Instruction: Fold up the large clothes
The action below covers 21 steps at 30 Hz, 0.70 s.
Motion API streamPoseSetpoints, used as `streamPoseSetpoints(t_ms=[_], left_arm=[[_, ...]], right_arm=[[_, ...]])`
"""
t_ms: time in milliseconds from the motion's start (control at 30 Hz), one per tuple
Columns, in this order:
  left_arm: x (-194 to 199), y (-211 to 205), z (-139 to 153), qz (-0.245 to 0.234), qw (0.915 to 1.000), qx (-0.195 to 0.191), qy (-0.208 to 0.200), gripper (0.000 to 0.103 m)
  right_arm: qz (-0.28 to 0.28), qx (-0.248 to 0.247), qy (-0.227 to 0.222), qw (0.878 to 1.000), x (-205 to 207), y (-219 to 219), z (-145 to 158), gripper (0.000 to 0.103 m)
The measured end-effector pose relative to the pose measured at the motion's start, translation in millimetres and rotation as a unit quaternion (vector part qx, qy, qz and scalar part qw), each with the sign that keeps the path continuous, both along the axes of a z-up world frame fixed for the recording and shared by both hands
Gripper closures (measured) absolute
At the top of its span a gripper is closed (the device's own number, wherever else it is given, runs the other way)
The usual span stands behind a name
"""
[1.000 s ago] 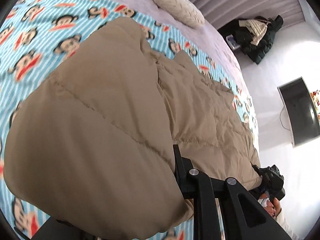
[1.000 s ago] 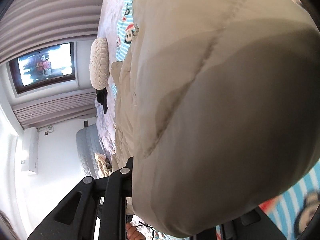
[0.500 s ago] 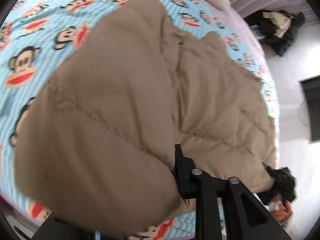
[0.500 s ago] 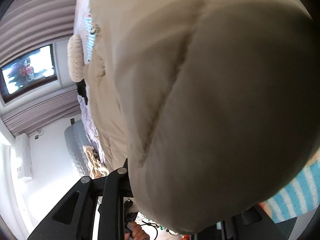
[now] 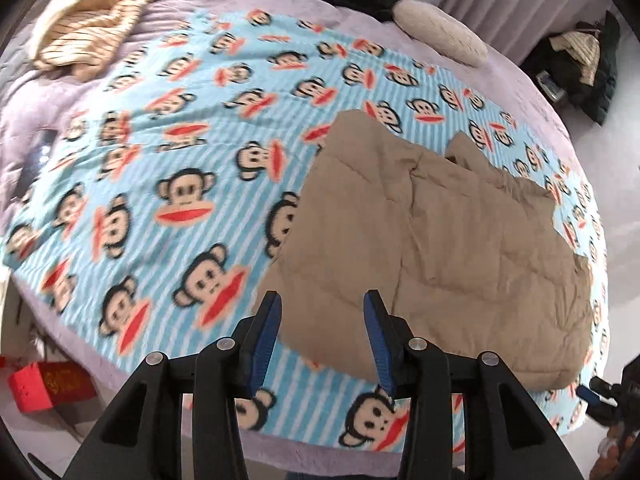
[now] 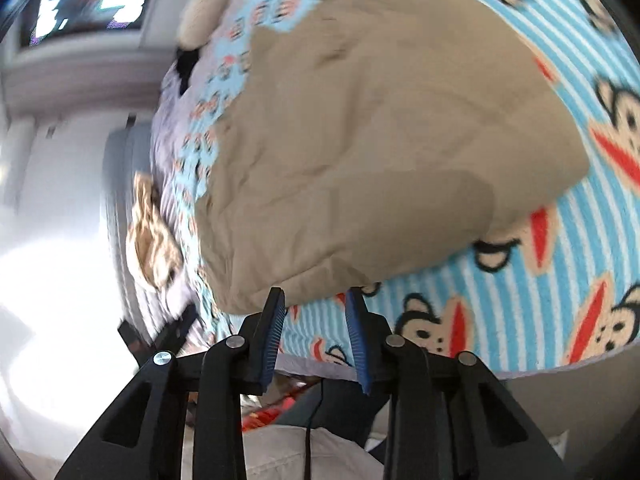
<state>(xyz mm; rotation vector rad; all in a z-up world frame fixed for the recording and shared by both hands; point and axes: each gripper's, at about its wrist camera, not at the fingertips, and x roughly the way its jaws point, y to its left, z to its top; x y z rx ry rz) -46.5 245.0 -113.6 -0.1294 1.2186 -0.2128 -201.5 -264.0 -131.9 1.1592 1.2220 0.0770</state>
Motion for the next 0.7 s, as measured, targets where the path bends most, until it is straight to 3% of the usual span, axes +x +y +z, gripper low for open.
streamPoseSetpoints(t_ms=[167, 267, 333, 433, 500, 567, 600, 633, 700], left_arm=[[41, 9, -37, -0.027, 0.9984, -0.023, 0.043, 0.058], [50, 17, -54, -0.057, 0.9957, -0.035, 0.065, 0.058], [56, 19, -68, -0.089, 0.9923, -0.031, 0.08, 0.019], [60, 14, -80, -0.142, 0.9842, -0.053, 0.092, 0.018], [62, 8, -84, -0.18, 0.9728, -0.094, 0.111, 0.018], [59, -2, -87, -0.217, 0.9609, -0.116, 0.128, 0.036], [56, -7, -90, -0.24, 0.9522, -0.123, 0.144, 0.063], [54, -11, -91, -0.257, 0.9464, -0.12, 0.154, 0.079], [50, -12, -89, -0.283, 0.9394, -0.117, 0.153, 0.085]], right_arm=[[0.029, -0.059, -0.001, 0.998, 44, 15, 14, 0.069], [0.039, -0.084, 0.022, 0.995, 37, 18, 8, 0.069], [0.043, -0.103, 0.055, 0.992, 44, 26, 0, 0.069], [0.042, -0.135, 0.093, 0.986, 47, 32, -17, 0.069], [0.035, -0.143, 0.109, 0.983, 49, 32, -23, 0.069], [0.027, -0.144, 0.12, 0.982, 46, 28, -28, 0.07], [0.02, -0.147, 0.129, 0.981, 46, 26, -29, 0.071], [0.016, -0.149, 0.133, 0.98, 48, 28, -27, 0.071], [0.008, -0.154, 0.144, 0.978, 47, 27, -28, 0.071]])
